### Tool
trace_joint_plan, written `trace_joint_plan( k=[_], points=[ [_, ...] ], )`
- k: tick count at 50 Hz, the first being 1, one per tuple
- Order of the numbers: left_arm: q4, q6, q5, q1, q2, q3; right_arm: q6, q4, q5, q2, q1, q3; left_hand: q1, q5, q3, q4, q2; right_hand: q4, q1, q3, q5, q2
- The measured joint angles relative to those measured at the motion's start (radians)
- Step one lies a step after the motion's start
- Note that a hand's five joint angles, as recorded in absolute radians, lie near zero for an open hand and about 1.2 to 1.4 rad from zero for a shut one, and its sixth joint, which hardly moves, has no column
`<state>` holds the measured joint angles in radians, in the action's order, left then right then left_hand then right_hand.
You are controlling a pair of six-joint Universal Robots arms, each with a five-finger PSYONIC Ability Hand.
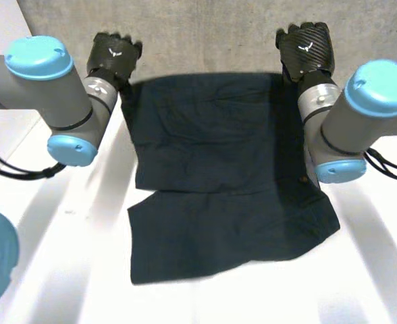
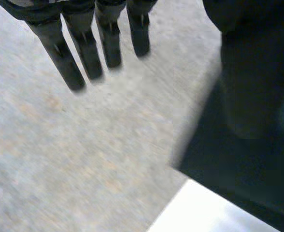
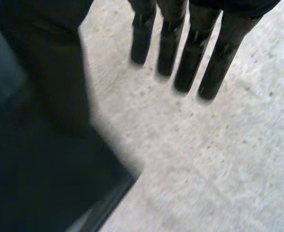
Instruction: Fold the shorts.
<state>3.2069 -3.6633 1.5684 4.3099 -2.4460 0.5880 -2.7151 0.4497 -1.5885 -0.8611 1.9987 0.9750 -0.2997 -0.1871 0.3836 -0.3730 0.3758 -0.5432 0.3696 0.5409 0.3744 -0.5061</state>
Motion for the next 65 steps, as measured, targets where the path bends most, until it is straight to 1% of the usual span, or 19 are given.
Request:
trace_joint_plan(
  k=[1,2,4,12,13,20,23,27,28,31,32,33,35,39,45,48,49,52,65],
  points=[
    [0.009,0.000,0.003,-0.001,-0.006,-0.009,0.001,0.015,0.000,0.009,0.000,-0.004,0.000,0.000,0.000,0.000,0.000,0.115,-0.077,-0.115,-0.115,0.097],
    [0.029,0.000,0.009,-0.003,-0.016,-0.025,0.003,0.028,0.000,0.018,0.001,-0.009,0.096,0.114,-0.130,0.129,-0.128,0.166,-0.105,-0.165,-0.164,0.159],
    [0.063,0.002,0.025,-0.008,-0.024,-0.042,0.007,0.038,0.000,0.035,0.002,-0.018,0.103,0.143,-0.172,0.170,-0.172,0.308,-0.168,-0.318,-0.305,0.283],
    [0.086,0.009,0.094,-0.032,0.027,0.030,0.009,-0.116,0.007,-0.025,0.001,0.028,0.103,0.143,-0.174,0.171,-0.177,0.309,-0.168,-0.328,-0.311,0.289],
    [0.067,0.015,0.118,-0.042,0.102,0.137,0.014,-0.231,0.027,-0.092,-0.004,0.087,0.103,0.143,-0.174,0.171,-0.177,0.309,-0.168,-0.328,-0.311,0.289],
    [0.020,0.056,0.135,-0.067,0.388,0.569,0.047,-0.494,0.149,-0.276,-0.064,0.312,0.100,0.139,-0.170,0.165,-0.166,0.309,-0.168,-0.328,-0.311,0.289],
    [0.013,0.073,0.134,-0.076,0.458,0.676,0.059,-0.530,0.181,-0.315,-0.087,0.367,0.092,0.139,-0.164,0.158,-0.151,0.309,-0.168,-0.328,-0.311,0.289],
    [0.003,0.144,0.112,-0.127,0.653,0.984,0.147,-0.603,0.320,-0.486,-0.198,0.604,0.020,0.088,-0.110,0.097,-0.099,0.306,-0.164,-0.308,-0.302,0.274],
    [0.003,0.160,0.104,-0.139,0.687,1.038,0.165,-0.607,0.340,-0.511,-0.218,0.641,0.003,0.067,-0.095,0.079,-0.083,0.262,-0.132,-0.253,-0.262,0.219],
    [0.002,0.181,0.090,-0.159,0.735,1.119,0.195,-0.611,0.372,-0.545,-0.255,0.698,-0.035,0.030,-0.059,0.043,-0.043,0.262,-0.132,-0.253,-0.262,0.219],
    [-0.001,0.196,0.077,-0.174,0.773,1.188,0.219,-0.612,0.396,-0.567,-0.284,0.739,-0.078,-0.008,-0.019,0.004,-0.004,0.199,-0.072,-0.187,-0.211,0.156],
    [-0.007,0.209,0.064,-0.190,0.807,1.256,0.273,-0.613,0.451,-0.606,-0.353,0.825,-0.154,-0.080,0.053,-0.066,0.069,0.072,0.037,-0.069,-0.097,0.033],
    [-0.015,0.218,0.056,-0.201,0.826,1.306,0.306,-0.611,0.490,-0.620,-0.398,0.875,-0.239,-0.160,0.135,-0.149,0.148,0.039,0.062,-0.038,-0.068,0.003],
    [-0.035,0.236,0.038,-0.228,0.843,1.398,0.364,-0.608,0.587,-0.628,-0.486,0.963,-0.268,-0.198,0.174,-0.190,0.184,0.012,0.079,-0.009,-0.042,-0.024],
    [-0.038,0.255,0.020,-0.245,0.810,1.456,0.392,-0.584,0.680,-0.555,-0.530,0.998,-0.227,-0.154,0.145,-0.147,0.146,0.031,0.072,-0.029,-0.054,-0.003],
    [-0.032,0.258,0.019,-0.246,0.791,1.460,0.393,-0.575,0.691,-0.531,-0.532,0.996,-0.220,-0.143,0.135,-0.136,0.138,0.038,0.072,-0.036,-0.060,0.002],
    [-0.023,0.259,0.019,-0.246,0.769,1.460,0.395,-0.550,0.706,-0.483,-0.529,0.985,-0.219,-0.136,0.130,-0.130,0.131,0.041,0.072,-0.038,-0.068,0.003],
    [-0.008,0.259,0.021,-0.244,0.744,1.454,0.394,-0.519,0.712,-0.443,-0.525,0.972,-0.219,-0.133,0.129,-0.127,0.128,0.041,0.072,-0.038,-0.069,0.003],
    [0.097,0.243,0.032,-0.222,0.630,1.397,0.376,-0.390,0.697,-0.323,-0.516,0.904,-0.206,-0.120,0.113,-0.114,0.118,-0.012,0.110,0.018,-0.014,-0.044]
  ],
)
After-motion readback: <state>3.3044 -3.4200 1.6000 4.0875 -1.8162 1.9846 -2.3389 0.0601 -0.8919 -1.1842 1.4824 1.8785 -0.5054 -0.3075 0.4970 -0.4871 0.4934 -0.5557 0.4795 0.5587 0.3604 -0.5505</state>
